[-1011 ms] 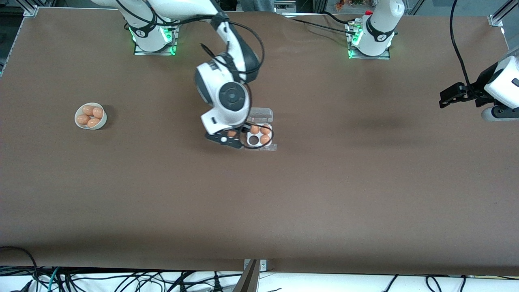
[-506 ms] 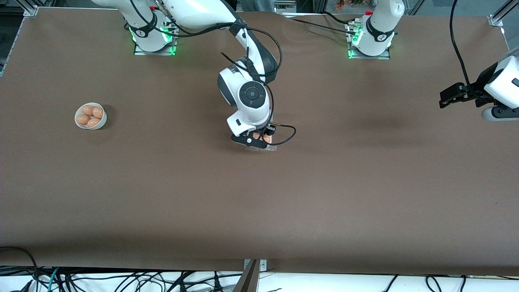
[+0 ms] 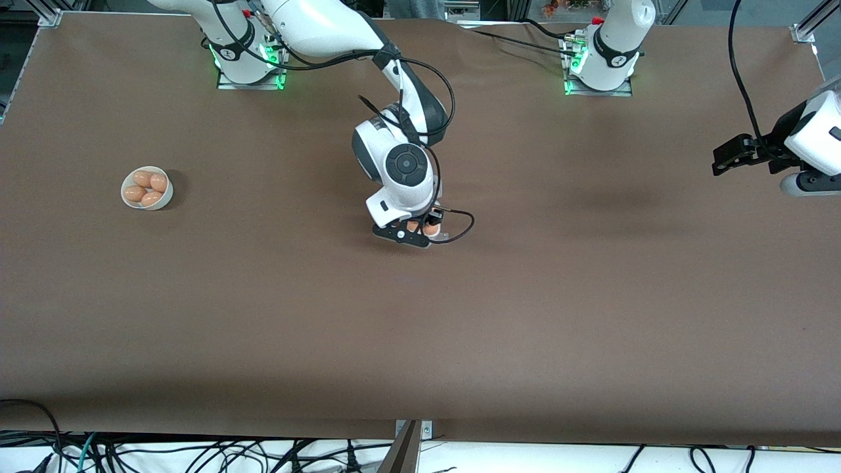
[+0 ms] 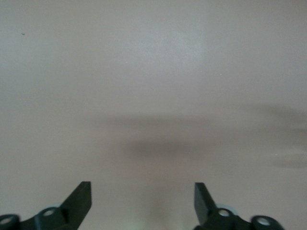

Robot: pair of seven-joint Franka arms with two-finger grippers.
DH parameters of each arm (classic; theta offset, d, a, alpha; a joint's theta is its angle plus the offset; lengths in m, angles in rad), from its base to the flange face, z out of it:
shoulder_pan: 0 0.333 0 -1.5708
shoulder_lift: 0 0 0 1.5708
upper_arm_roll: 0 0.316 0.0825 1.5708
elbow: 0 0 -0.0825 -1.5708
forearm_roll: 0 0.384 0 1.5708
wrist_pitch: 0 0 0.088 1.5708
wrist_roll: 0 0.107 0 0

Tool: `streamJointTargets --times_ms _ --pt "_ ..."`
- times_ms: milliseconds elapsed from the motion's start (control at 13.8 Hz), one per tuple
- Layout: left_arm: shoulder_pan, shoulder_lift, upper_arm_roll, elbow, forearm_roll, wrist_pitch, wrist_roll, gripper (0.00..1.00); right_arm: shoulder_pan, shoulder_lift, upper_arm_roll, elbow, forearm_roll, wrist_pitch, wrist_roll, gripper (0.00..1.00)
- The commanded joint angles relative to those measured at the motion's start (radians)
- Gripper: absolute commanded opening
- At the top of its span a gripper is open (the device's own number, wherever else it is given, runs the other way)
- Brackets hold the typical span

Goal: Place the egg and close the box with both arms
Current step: 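Lower the egg into the empty slot and open the right gripper, then withdraw the right gripper while the left gripper reaches toward the box lid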

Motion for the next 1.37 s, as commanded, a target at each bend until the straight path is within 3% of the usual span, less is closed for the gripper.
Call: streamJointTargets --times_ms 0,72,144,289,506,722,867,1228,1300 --pt "-0.004 0.001 0.000 0.013 -0.020 -0.038 0.008 0.86 -0.014 0.016 0.012 0.030 0.024 -0.003 -0.014 0.70" --pt "-0.002 0.001 -0.009 0.013 -0.020 -0.041 0.008 0.82 -0.014 0.016 0.010 0.030 0.024 -0.001 -0.009 0.94" --pt "-0.002 0.001 -0.010 0.014 -0.020 -0.045 0.008 0.82 -0.014 0.016 0.010 0.030 0.024 0.003 -0.011 1.00" --pt "-0.002 0.001 -0.010 0.014 -0.020 -0.045 0.007 0.79 -0.014 0.013 0.010 0.032 0.024 0.020 -0.012 1.00" --pt "-0.002 0.001 -0.012 0.016 -0.020 -0.045 0.007 0.60 -0.043 -0.006 0.007 0.032 0.024 0.011 -0.027 1.00" --pt "-0.002 0.007 -0.013 0.016 -0.020 -0.047 0.002 0.39 -0.094 -0.032 -0.002 0.030 0.024 0.000 -0.180 1.00" --pt "-0.004 0.007 -0.017 0.016 -0.020 -0.049 -0.001 0.28 -0.105 -0.057 -0.060 0.027 0.020 -0.056 -0.210 1.00" --pt "-0.004 0.032 -0.064 0.017 -0.151 -0.052 -0.134 0.18 -0.116 -0.106 -0.258 0.027 0.024 -0.153 -0.436 1.00" --pt "-0.004 0.036 -0.087 0.017 -0.152 -0.052 -0.152 0.17 -0.143 -0.115 -0.261 0.022 0.029 -0.156 -0.486 1.00"
